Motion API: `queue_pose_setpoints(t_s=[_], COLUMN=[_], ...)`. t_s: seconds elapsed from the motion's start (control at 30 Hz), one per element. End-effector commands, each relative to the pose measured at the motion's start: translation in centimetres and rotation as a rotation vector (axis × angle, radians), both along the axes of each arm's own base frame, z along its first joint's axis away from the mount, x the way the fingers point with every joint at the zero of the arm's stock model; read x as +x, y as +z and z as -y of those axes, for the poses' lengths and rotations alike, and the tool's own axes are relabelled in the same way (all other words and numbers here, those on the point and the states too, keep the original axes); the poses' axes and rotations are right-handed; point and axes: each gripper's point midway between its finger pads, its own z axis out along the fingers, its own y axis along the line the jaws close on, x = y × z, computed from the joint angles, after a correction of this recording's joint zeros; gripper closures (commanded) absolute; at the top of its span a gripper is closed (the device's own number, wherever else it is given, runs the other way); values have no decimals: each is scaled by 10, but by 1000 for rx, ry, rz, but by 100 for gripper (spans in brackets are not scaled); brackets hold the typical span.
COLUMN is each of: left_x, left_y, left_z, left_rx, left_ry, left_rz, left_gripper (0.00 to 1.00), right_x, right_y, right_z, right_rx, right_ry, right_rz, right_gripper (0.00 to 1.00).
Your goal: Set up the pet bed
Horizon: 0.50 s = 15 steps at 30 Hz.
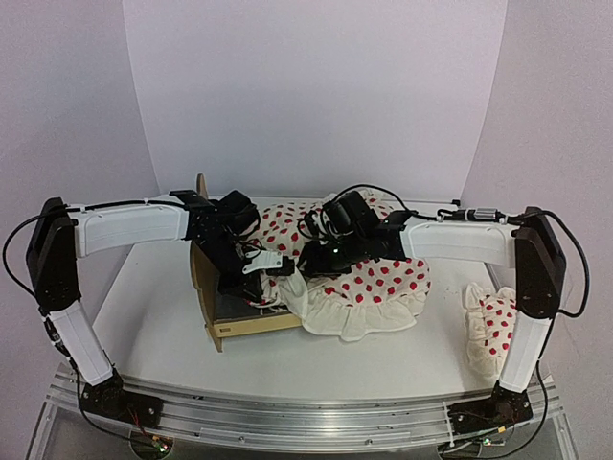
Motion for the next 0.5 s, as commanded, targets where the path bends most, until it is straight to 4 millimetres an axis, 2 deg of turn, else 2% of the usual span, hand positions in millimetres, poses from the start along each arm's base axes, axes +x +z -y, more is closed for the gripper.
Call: queue_pose_setpoints(t_s=[0.0,0.1,0.47], left_x=[-22,-38,-58], left_y=[21,23,9], left_z=[1,1,-3], left_rx=[-42,-75,-42], left_ry=[-216,-293,-416], left_rz=[-21,-59,-120], left_gripper=[81,79,83], right_x=[4,5,6], right_y=[31,32,30], right_z=[3,3,3], right_rx=[43,43,37], right_ry=[-9,-10,-8], right_rz=[67,71,76], right_gripper=[70,70,70])
